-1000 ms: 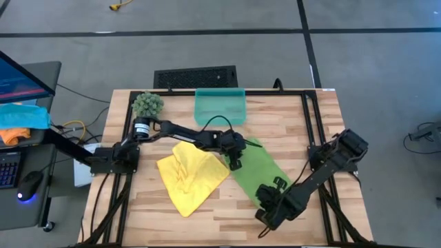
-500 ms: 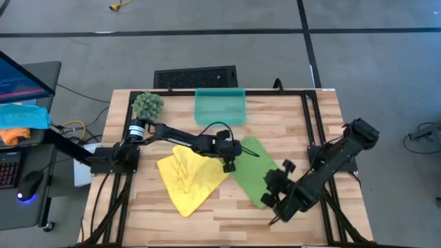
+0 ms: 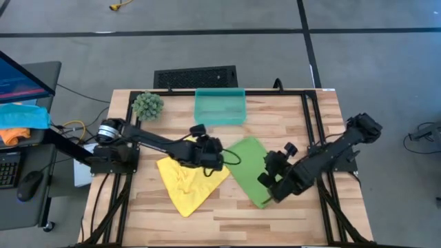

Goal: Roll microfiber towels into tight, uniform cylinder then place into a basket
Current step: Fold the green microfiber cloth

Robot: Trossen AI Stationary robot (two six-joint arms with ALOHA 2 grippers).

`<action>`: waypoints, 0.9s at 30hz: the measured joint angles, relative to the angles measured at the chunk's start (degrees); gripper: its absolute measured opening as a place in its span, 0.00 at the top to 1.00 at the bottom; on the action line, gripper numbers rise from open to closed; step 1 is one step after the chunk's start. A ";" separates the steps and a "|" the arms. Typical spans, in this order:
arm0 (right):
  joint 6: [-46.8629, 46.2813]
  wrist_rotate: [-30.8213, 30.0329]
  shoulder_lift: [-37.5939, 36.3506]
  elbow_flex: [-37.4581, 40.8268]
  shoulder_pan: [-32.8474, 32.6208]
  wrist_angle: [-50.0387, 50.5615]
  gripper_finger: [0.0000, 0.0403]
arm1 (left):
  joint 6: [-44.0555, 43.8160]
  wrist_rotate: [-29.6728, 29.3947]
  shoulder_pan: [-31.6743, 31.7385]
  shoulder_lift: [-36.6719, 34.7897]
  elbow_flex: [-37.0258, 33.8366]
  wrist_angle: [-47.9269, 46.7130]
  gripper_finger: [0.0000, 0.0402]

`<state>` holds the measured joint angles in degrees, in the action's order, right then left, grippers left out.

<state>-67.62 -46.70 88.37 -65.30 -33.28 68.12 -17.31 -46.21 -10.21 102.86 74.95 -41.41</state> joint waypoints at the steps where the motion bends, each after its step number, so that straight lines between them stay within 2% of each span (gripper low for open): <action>1: 0.72 0.34 0.13 0.10 0.94 0.00 0.71 | -0.49 1.22 -0.22 -1.03 -1.66 0.08 0.83; 5: 4.74 1.87 1.19 0.24 4.61 -2.31 0.71 | 0.62 8.28 -0.22 -4.55 -7.07 6.02 0.83; 7: 7.55 1.92 1.40 0.27 5.87 -4.76 0.71 | 3.44 12.26 0.23 -5.71 -9.01 12.11 0.83; 13: 19.55 6.04 1.86 4.92 9.85 -16.69 0.71 | 14.15 31.05 1.89 -6.83 -15.41 31.61 0.83; 16: 21.17 8.89 1.88 8.06 12.20 -18.27 0.71 | 16.84 39.62 3.38 -5.98 -17.73 40.13 0.83; 20: 21.47 12.27 1.84 11.58 15.00 -19.92 0.71 | 16.19 43.05 5.99 -5.97 -20.69 46.26 0.83; 23: 24.69 15.01 1.83 13.90 16.69 -25.27 0.71 | 13.51 43.72 7.61 -6.02 -22.54 49.46 0.83; 27: 30.50 19.87 1.82 16.51 19.26 -34.24 0.71 | 12.05 50.36 9.60 -4.24 -24.77 56.94 0.83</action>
<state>-37.12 -26.83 90.19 -48.80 -14.03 33.88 -5.26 4.15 -0.60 98.61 50.18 15.53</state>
